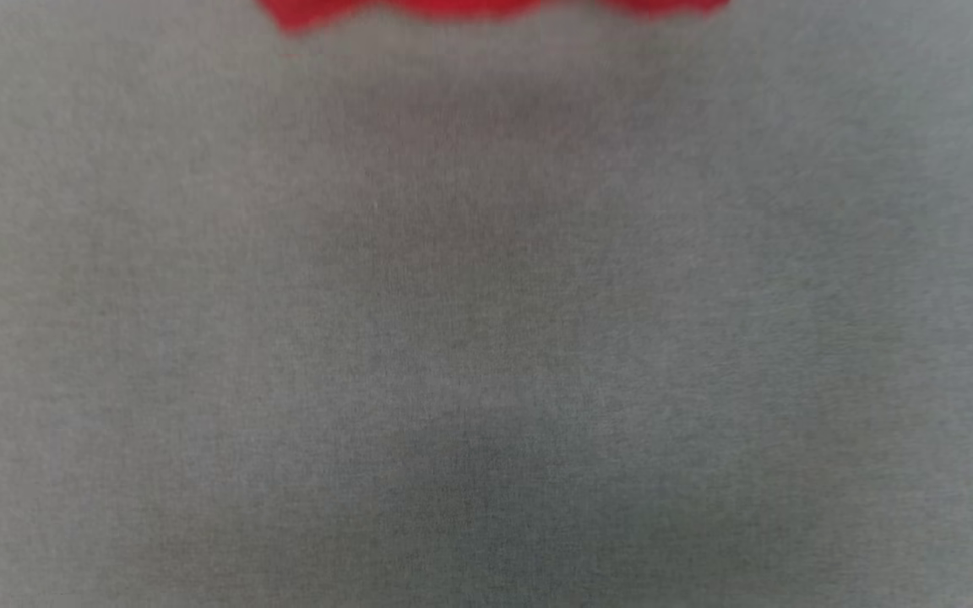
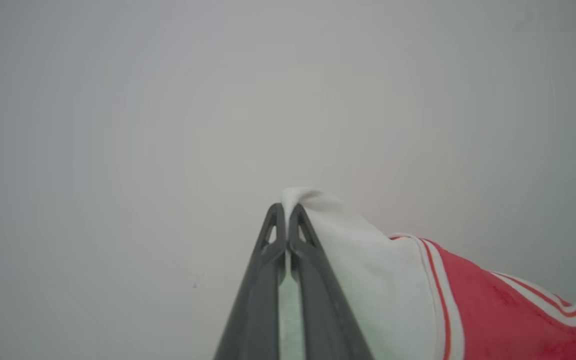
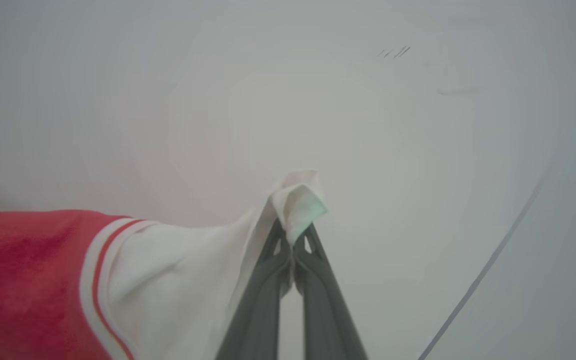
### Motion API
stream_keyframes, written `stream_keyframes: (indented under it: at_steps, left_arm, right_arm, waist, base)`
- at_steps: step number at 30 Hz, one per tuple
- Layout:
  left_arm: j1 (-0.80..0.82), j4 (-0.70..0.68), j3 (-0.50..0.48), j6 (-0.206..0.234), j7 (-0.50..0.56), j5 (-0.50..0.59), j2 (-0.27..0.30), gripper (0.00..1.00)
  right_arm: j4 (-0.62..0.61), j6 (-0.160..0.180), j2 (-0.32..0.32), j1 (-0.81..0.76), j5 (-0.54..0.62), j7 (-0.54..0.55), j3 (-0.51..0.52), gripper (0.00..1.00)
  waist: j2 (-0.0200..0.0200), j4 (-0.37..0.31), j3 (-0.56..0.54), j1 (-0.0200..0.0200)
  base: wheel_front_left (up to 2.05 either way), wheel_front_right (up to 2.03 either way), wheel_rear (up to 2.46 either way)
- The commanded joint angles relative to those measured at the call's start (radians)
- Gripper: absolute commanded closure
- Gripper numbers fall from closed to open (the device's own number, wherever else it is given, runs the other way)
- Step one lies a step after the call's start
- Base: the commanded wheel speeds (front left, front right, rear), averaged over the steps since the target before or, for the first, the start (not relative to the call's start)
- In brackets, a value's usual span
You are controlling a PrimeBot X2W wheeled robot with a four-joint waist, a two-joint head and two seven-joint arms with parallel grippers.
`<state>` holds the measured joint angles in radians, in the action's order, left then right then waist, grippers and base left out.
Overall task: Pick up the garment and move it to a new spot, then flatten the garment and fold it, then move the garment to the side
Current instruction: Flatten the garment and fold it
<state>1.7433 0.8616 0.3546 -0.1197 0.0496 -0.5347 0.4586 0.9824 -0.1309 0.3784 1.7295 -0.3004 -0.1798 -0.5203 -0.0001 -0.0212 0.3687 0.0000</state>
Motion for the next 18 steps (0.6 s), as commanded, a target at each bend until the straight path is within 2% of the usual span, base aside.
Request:
stream_keyframes:
  at_steps: [1, 6, 9, 13, 18]
  left_arm:
    - [0.04, 0.012, 0.001, -0.004, -0.056, 0.014, -0.005, 1.0]
    - [0.076, 0.066, 0.021, -0.009, -0.217, 0.02, -0.022, 1.0]
    - [0.045, 0.122, 0.036, -0.009, -0.253, 0.008, -0.028, 1.0]
    - [-0.026, 0.172, 0.078, -0.011, -0.27, -0.024, -0.041, 1.0]
    - [-0.149, 0.178, 0.172, -0.01, -0.182, -0.099, -0.039, 1.0]
  right_arm:
    - [0.027, 0.0, -0.009, 0.037, 0.041, -0.032, 0.017, 1.0]
    - [0.091, 0.0, -0.022, 0.067, 0.156, -0.077, 0.073, 1.0]
    - [0.128, 0.0, -0.038, 0.035, 0.192, -0.083, 0.094, 1.0]
    - [0.179, 0.0, -0.061, -0.036, 0.197, -0.085, 0.095, 1.0]
    - [0.231, 0.0, -0.104, -0.148, 0.12, -0.05, 0.061, 1.0]
  waist:
    - [0.0001, 0.02, 0.083, 0.0]
    - [0.0001, 0.044, 0.159, 0.0]
    - [0.0001, 0.056, 0.175, 0.0]
    - [0.0001, 0.068, 0.165, 0.0]
    - [0.0001, 0.08, 0.119, 0.0]
  base:
    - [0.0, 0.0, 0.0]
    - [0.0, 0.0, 0.0]
    - [0.0, 0.0, 0.0]
    - [0.0, 0.0, 0.0]
    - [0.0, 0.0, 0.0]
